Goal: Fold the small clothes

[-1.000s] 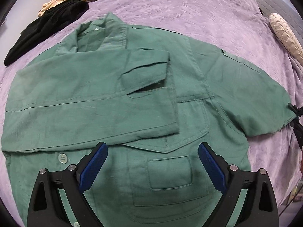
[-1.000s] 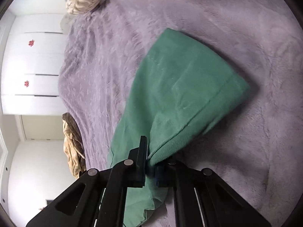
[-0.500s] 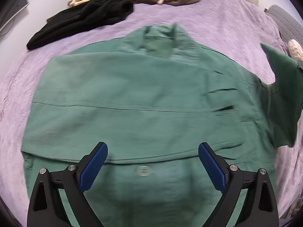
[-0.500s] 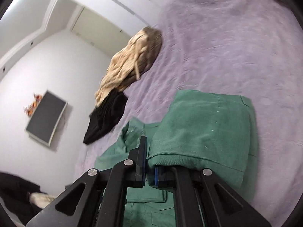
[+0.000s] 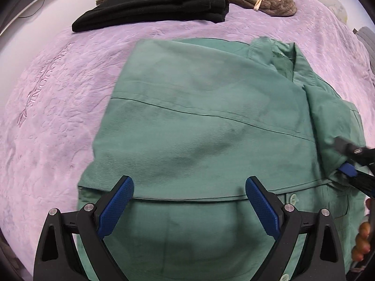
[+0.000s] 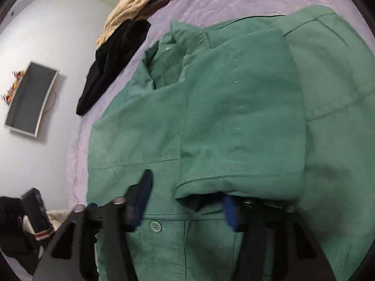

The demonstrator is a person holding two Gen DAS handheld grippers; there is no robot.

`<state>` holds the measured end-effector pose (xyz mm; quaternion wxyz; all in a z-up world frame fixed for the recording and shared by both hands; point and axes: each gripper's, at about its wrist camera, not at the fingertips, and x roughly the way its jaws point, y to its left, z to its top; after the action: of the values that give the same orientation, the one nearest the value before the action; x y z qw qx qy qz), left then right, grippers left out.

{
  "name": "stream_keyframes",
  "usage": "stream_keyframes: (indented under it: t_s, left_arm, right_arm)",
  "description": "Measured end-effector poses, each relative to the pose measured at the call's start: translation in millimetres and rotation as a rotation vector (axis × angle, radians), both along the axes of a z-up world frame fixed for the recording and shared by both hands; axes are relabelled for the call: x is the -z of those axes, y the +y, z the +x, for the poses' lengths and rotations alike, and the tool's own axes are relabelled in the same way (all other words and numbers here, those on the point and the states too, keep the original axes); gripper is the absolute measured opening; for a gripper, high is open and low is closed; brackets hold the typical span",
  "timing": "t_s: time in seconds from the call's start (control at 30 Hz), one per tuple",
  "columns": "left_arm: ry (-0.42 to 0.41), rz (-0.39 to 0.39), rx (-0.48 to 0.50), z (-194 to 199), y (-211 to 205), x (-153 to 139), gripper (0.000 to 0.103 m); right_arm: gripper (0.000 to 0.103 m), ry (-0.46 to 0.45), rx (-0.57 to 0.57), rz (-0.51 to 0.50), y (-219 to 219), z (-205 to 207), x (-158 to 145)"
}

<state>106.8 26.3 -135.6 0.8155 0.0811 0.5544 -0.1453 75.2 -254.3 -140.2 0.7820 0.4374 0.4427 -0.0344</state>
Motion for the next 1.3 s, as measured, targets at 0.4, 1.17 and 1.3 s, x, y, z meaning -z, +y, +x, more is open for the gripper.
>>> stream_keyframes:
  t_s: [0.4, 1.17, 1.3]
  left_arm:
    - [-0.016, -0.056, -0.060, 11.8, 39.9, -11.6, 0.097]
    - [0.077, -0.166, 0.091, 17.0, -26.3, -9.6, 0.097]
    - [0.196, -0.217, 0.094, 26.3, -55.7, 15.5, 0.097]
  right_arm:
    - [0.016, -0.040, -0.159, -0.343, 50.8, 46.4, -62.0]
    - [0.067, 0.080, 0.328, 0.152, -79.6, -130.3, 19.9]
    - [0.066, 0.039, 0.417, 0.211, -95.9, -124.3, 29.6]
